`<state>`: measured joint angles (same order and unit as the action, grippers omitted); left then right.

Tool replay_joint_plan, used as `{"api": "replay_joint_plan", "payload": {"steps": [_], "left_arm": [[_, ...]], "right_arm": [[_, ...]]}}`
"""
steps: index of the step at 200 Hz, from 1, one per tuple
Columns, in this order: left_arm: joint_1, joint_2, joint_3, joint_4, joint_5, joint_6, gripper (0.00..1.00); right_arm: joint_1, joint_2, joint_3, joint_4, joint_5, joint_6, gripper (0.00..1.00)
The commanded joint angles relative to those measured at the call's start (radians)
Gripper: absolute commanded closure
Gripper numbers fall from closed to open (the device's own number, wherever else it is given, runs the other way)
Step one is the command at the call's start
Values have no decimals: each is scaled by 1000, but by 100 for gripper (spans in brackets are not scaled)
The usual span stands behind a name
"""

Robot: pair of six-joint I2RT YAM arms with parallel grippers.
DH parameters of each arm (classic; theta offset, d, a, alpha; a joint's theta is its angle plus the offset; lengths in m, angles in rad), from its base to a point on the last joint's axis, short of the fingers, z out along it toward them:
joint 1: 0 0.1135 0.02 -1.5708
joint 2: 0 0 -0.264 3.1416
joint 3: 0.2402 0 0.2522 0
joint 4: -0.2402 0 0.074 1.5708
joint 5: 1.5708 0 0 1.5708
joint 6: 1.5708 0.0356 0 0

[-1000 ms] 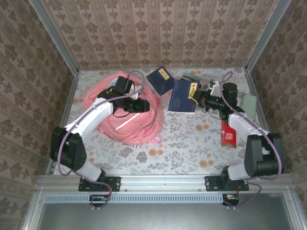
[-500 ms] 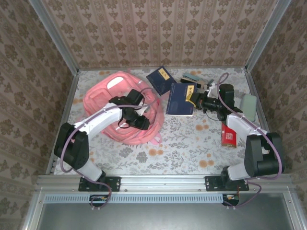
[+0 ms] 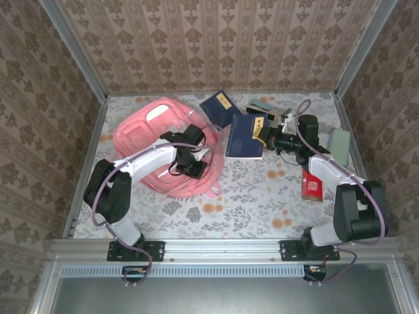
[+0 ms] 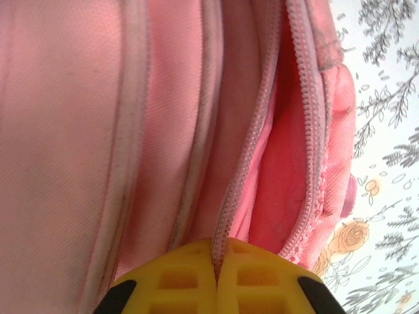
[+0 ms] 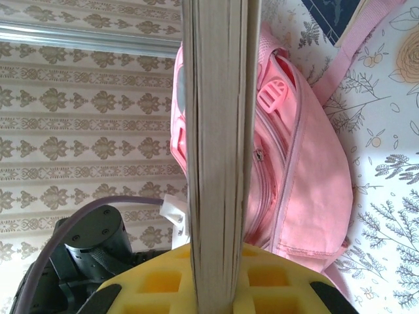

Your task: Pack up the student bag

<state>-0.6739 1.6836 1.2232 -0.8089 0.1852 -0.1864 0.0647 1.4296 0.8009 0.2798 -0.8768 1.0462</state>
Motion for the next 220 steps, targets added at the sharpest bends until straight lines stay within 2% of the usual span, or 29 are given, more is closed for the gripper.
{"api": "replay_joint_plan", "payload": {"steps": [1, 46, 103, 167, 220], "left_arm": [[10, -68, 62, -1, -61, -40, 100], [54, -153, 155, 6, -119, -113, 100], [92, -243, 261, 48, -161, -213, 100], [125, -268, 342, 103, -53, -293, 100], [129, -256, 365, 121, -2, -347, 100]], "right_arm": [[18, -9, 11, 16, 11, 0, 100], [61, 13, 18, 51, 31, 27, 100], [189, 91, 13, 161, 129, 107, 100], [320, 245, 75, 277, 303, 203, 100], [445, 412, 243, 315, 442, 250, 100]]}}
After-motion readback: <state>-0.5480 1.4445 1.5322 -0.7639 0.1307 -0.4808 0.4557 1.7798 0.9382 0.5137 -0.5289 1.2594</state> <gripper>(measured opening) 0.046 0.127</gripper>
